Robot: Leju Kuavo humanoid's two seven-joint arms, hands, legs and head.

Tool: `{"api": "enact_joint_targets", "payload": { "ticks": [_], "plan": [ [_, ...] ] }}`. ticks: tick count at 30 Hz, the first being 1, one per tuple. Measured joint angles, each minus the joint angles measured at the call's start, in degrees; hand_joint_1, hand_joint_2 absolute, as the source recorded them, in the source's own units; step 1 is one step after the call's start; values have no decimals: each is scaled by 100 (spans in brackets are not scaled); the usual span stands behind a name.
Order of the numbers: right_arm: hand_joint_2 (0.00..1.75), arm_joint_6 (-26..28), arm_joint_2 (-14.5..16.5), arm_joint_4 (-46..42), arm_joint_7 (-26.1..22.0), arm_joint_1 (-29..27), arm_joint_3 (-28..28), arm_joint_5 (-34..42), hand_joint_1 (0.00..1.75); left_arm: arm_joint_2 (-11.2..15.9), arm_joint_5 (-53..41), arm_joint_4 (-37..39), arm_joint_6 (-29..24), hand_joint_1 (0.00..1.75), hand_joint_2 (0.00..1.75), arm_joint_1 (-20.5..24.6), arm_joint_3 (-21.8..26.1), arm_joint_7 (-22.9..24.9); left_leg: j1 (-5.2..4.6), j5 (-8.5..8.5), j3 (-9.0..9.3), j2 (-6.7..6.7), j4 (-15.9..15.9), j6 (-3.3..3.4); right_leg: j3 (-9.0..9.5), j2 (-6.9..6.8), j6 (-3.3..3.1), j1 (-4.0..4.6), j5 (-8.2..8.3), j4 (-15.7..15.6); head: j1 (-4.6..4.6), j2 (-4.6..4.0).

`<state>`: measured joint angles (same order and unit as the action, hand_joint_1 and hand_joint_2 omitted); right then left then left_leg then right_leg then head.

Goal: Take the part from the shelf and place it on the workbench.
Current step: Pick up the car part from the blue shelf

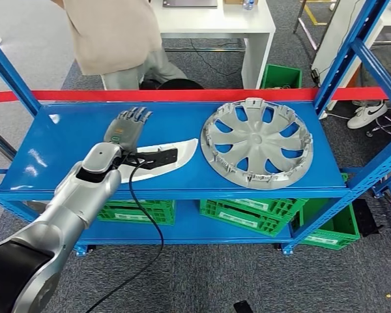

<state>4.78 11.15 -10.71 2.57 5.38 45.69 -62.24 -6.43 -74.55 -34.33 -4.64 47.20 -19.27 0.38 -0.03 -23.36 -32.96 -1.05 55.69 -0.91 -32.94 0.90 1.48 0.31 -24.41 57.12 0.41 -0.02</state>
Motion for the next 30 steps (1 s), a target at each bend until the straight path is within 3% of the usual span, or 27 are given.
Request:
{"api": "enact_joint_targets", "payload": {
  "ticks": [16, 23, 30],
  "plan": [
    [0, 9, 0, 0, -57, -44, 83, -10, 0, 86, 364, -699, 262, 0, 175, -282, -370, -42, 0, 0, -1, 0, 0, 0, 0, 0, 0, 0, 0, 0, -1, 0],
    [0, -14, 0, 0, -9, -37, 83, -108, 0, 158, 514, -626, 341, 0, 175, -208, -411, 93, 0, 0, -2, 0, 0, 0, -1, 0, 0, 1, 0, 0, -1, 1],
    [0, -35, 0, 0, 22, -20, 83, -138, 0, 254, 726, -154, 552, 0, 175, 3, -391, -275, 0, 0, -1, 0, 0, 0, -1, 0, 0, 1, 0, 0, 0, 1]
  ]
}}
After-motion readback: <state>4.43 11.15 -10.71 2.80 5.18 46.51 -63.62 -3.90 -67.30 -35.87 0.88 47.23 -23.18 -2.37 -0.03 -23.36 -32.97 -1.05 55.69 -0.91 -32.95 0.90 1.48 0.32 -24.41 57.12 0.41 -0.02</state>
